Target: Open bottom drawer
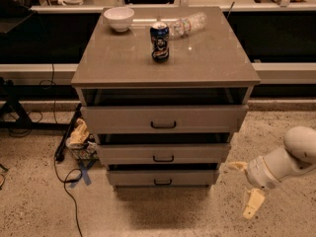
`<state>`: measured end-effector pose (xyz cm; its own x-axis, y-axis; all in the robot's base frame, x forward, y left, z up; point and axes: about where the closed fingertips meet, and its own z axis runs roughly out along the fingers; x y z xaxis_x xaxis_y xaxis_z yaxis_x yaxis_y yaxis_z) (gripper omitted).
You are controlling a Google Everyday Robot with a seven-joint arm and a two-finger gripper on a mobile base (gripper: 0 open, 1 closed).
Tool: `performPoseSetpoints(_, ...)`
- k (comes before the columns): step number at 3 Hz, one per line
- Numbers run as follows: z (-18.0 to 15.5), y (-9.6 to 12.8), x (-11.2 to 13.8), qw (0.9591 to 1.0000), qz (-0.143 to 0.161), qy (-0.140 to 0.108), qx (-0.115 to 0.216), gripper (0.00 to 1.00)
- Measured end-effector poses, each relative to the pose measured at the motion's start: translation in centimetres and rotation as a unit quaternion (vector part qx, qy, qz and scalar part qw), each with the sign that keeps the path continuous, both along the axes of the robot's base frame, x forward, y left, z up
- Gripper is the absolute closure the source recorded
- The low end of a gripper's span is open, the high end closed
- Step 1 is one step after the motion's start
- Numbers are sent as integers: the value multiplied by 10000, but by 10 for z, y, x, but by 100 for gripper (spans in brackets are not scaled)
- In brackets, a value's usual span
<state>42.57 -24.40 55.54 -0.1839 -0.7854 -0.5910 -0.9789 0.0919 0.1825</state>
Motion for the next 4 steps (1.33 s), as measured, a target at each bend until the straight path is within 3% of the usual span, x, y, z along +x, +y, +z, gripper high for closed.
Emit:
performPoseSetpoints(1, -66, 10, 3, 9982, 47, 47, 591, 0)
performPoseSetpoints(2, -109, 22, -12, 9958, 61, 357, 846, 0)
performPoseSetpoints(3, -109, 22, -12, 9958, 61, 357, 846, 0)
performPoseSetpoints(4, -146, 36, 5, 9961, 290, -178, 808, 0)
